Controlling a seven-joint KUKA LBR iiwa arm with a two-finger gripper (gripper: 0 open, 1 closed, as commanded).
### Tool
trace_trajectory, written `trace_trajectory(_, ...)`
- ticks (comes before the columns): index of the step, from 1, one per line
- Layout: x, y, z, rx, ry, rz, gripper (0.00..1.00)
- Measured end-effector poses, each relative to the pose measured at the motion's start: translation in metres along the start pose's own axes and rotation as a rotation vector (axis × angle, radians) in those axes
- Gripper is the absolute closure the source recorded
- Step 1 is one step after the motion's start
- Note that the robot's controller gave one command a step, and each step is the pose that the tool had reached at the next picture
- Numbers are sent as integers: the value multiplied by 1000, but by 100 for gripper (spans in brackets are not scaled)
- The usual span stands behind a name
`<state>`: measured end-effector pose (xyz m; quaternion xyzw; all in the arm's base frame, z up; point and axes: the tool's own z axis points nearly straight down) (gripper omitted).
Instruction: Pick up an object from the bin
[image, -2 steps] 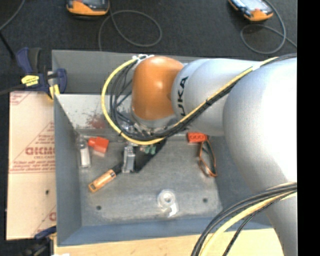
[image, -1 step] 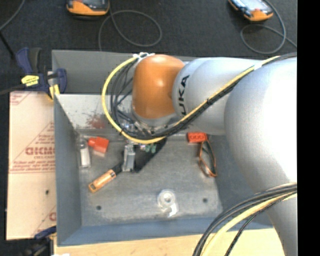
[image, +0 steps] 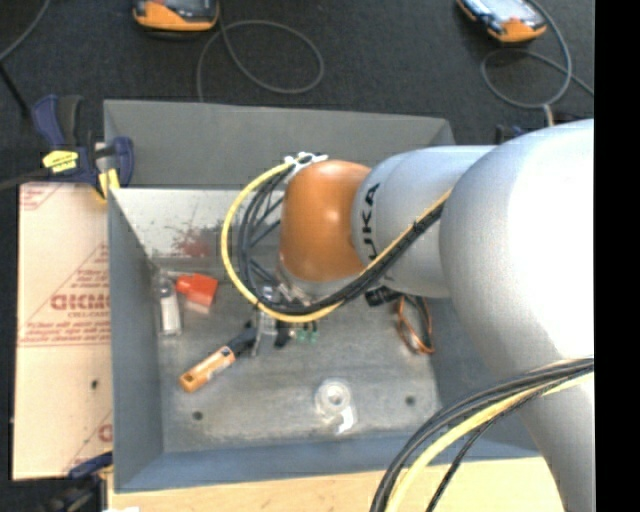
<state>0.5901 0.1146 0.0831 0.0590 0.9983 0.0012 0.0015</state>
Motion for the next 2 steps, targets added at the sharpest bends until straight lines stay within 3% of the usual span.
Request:
trace_trajectory(1, 0, 0, 0, 0, 0, 1, 100)
trace_trajectory(2, -11, 12, -130, -1, -3, 8, 100)
